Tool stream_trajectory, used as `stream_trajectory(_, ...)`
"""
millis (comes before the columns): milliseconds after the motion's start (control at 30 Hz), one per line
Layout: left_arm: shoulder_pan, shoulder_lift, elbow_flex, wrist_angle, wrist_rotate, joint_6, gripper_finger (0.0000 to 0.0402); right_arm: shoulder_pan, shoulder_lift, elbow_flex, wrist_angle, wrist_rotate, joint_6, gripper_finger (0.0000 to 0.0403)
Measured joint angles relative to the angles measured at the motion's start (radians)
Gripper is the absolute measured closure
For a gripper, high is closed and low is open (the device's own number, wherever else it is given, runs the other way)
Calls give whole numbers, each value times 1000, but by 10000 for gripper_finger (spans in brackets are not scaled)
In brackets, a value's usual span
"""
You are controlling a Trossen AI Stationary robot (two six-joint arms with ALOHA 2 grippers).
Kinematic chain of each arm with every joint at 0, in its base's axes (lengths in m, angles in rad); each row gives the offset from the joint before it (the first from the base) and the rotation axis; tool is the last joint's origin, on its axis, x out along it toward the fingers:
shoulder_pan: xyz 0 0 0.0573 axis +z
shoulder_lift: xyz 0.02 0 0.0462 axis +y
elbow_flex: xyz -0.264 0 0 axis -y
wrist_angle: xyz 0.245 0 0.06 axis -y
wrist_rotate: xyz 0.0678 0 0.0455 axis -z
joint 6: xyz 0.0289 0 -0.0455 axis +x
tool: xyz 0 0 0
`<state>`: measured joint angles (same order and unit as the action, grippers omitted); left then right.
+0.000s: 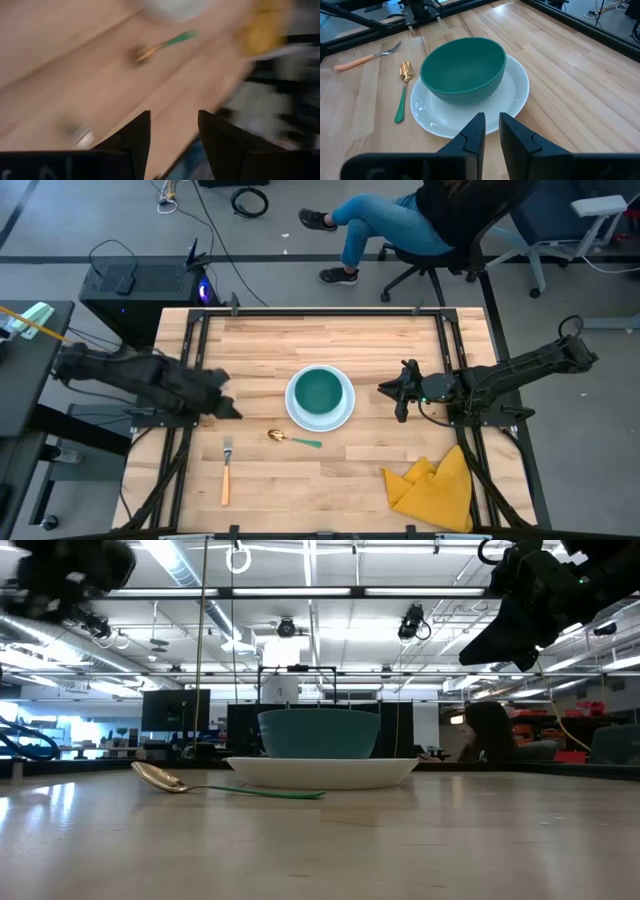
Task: Set table place
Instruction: Put the orange fork on the left of the white plate
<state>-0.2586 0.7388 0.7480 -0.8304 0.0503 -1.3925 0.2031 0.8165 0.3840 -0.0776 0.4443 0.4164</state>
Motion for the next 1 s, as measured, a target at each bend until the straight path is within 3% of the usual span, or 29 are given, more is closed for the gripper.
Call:
stream_trajectory(167,-169,170,9,-121,-2,-233,230,0,0,0,0,0,0,339)
stream_trajectory(433,-463,369,9,-75,-25,-685,230,0,0,0,0,0,0,339)
stream_trajectory(567,-567,445,9,-11,-86,-857,230,0,0,0,0,0,0,339)
stream_trajectory(667,-600,494,9,-4,-137,-915,230,0,0,0,0,0,0,339)
stream_trajectory(1000,-602,677,9,136,-145,-972,230,0,0,0,0,0,0,339)
